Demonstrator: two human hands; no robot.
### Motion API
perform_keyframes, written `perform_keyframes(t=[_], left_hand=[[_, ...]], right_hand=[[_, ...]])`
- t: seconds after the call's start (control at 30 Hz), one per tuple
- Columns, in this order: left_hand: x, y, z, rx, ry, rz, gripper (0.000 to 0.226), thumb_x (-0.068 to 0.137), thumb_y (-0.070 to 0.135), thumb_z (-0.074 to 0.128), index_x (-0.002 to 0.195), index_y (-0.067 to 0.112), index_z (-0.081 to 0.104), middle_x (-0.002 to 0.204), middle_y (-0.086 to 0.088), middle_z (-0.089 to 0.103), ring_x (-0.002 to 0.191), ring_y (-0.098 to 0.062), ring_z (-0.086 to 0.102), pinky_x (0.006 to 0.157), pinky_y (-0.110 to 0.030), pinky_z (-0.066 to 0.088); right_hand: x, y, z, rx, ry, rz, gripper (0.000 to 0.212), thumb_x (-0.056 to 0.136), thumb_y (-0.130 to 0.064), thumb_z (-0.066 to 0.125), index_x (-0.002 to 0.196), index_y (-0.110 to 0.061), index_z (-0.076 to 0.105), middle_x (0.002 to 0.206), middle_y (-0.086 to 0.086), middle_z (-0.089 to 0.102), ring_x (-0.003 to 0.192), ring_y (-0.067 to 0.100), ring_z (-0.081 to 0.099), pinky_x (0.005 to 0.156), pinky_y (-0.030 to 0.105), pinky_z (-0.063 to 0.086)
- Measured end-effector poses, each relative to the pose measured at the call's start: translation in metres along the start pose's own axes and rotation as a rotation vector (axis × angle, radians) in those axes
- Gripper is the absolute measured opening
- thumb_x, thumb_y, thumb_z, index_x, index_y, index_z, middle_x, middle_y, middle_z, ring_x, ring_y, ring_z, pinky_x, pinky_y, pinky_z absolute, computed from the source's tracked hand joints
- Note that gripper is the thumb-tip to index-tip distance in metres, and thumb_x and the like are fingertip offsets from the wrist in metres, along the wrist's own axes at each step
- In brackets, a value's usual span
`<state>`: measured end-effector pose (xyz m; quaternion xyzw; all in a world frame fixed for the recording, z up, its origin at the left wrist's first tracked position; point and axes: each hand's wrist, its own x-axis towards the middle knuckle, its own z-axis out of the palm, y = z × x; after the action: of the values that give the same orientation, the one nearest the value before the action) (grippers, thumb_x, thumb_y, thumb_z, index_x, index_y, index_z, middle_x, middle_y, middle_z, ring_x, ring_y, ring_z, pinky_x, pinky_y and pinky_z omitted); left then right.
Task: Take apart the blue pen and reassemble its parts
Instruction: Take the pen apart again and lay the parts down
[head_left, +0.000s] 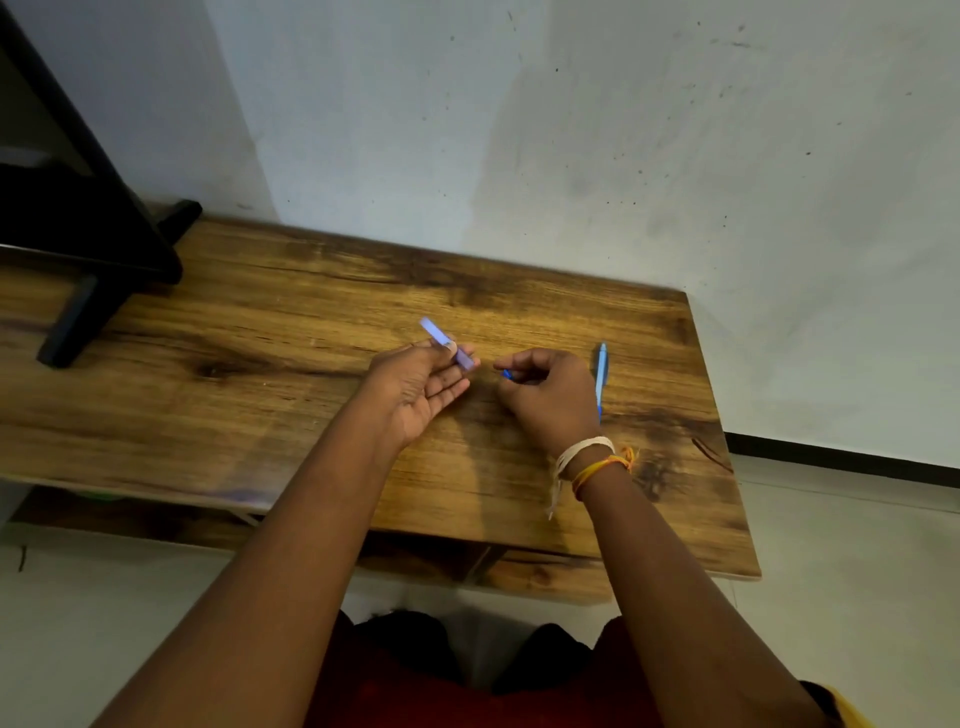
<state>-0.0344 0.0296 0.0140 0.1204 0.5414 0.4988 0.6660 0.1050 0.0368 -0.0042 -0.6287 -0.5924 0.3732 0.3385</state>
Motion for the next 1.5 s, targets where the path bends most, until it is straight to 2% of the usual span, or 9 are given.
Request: perform_keyframes(t=[0.13, 0.3, 0.5, 0.57, 0.83, 0.93, 1.3, 1.43, 1.5], left_hand=[[0.001, 0.000, 0.000, -0.036, -0.016, -0.015, 0.013, 0.097, 0.006, 0.047, 0.091, 0.007, 0.059, 0.123, -0.013, 0.063, 0.101, -0.017, 0.061, 0.085, -0.029, 0.048], [0.003, 0.000, 0.000, -0.103, -0.043, -0.032, 0.010, 0.096, 0.004, 0.048, 0.092, 0.006, 0.058, 0.120, -0.014, 0.064, 0.099, -0.018, 0.062, 0.082, -0.031, 0.049], [0.002, -0.003, 0.003, -0.149, -0.110, -0.003, 0.011, 0.095, 0.006, 0.050, 0.097, 0.006, 0.061, 0.117, -0.009, 0.067, 0.101, -0.017, 0.064, 0.083, -0.028, 0.052], [0.002, -0.003, 0.004, -0.159, -0.113, 0.012, 0.010, 0.094, 0.005, 0.052, 0.099, 0.005, 0.060, 0.115, -0.009, 0.068, 0.101, -0.018, 0.065, 0.082, -0.028, 0.053], [0.001, -0.006, 0.013, -0.150, -0.121, 0.045, 0.016, 0.092, 0.001, 0.054, 0.107, 0.006, 0.058, 0.106, -0.006, 0.070, 0.093, -0.008, 0.067, 0.078, -0.025, 0.055], [0.000, -0.007, 0.013, -0.133, -0.120, 0.056, 0.011, 0.091, -0.001, 0.054, 0.098, 0.006, 0.058, 0.100, -0.007, 0.070, 0.087, -0.010, 0.068, 0.074, -0.024, 0.056], [0.001, -0.006, 0.011, -0.100, -0.031, 0.049, 0.005, 0.090, 0.006, 0.059, 0.091, 0.009, 0.063, 0.095, -0.002, 0.072, 0.082, -0.006, 0.069, 0.074, -0.024, 0.055], [0.000, -0.005, 0.011, -0.071, -0.053, 0.031, 0.005, 0.089, 0.007, 0.061, 0.092, 0.009, 0.064, 0.069, 0.001, 0.075, 0.069, -0.004, 0.071, 0.069, -0.022, 0.056], [0.000, -0.005, 0.011, -0.038, -0.055, 0.027, 0.005, 0.088, 0.007, 0.062, 0.093, 0.009, 0.064, 0.067, 0.001, 0.074, 0.065, -0.006, 0.071, 0.070, -0.023, 0.056]], right_hand=[[0.000, -0.006, -0.002, 0.326, -0.053, 0.130, 0.009, 0.081, -0.001, 0.071, 0.086, -0.008, 0.073, 0.082, 0.015, 0.072, 0.074, 0.021, 0.068, 0.073, 0.034, 0.060], [0.001, -0.009, 0.001, 0.644, -0.067, 0.219, 0.010, 0.083, 0.007, 0.067, 0.091, 0.001, 0.070, 0.071, 0.009, 0.069, 0.054, 0.008, 0.066, 0.061, 0.021, 0.059], [0.001, -0.009, 0.003, 0.845, -0.095, 0.260, 0.019, 0.089, 0.002, 0.061, 0.105, 0.011, 0.064, 0.079, 0.014, 0.068, 0.063, 0.013, 0.068, 0.067, 0.023, 0.060], [0.002, -0.008, 0.003, 0.883, -0.093, 0.257, 0.015, 0.089, 0.002, 0.061, 0.101, 0.008, 0.066, 0.078, 0.012, 0.069, 0.064, 0.012, 0.067, 0.066, 0.022, 0.059], [0.001, -0.005, -0.006, 0.825, -0.049, 0.217, 0.008, 0.081, 0.002, 0.071, 0.086, -0.005, 0.072, 0.067, 0.003, 0.074, 0.060, 0.010, 0.069, 0.057, 0.021, 0.057], [0.001, -0.005, -0.007, 0.757, -0.041, 0.181, 0.009, 0.080, 0.002, 0.072, 0.083, -0.006, 0.073, 0.066, 0.003, 0.074, 0.059, 0.010, 0.070, 0.056, 0.021, 0.057], [-0.001, -0.007, -0.008, 0.635, -0.137, 0.063, 0.016, 0.087, 0.008, 0.061, 0.101, 0.007, 0.069, 0.081, 0.010, 0.071, 0.063, 0.006, 0.069, 0.064, 0.021, 0.060], [-0.003, -0.009, -0.011, 0.702, -0.142, 0.116, 0.014, 0.084, 0.007, 0.065, 0.096, 0.004, 0.070, 0.084, 0.012, 0.072, 0.063, 0.009, 0.070, 0.066, 0.022, 0.060], [-0.003, -0.009, -0.013, 0.720, -0.153, 0.154, 0.013, 0.083, 0.006, 0.066, 0.094, 0.003, 0.070, 0.083, 0.013, 0.073, 0.063, 0.011, 0.070, 0.066, 0.023, 0.060]])
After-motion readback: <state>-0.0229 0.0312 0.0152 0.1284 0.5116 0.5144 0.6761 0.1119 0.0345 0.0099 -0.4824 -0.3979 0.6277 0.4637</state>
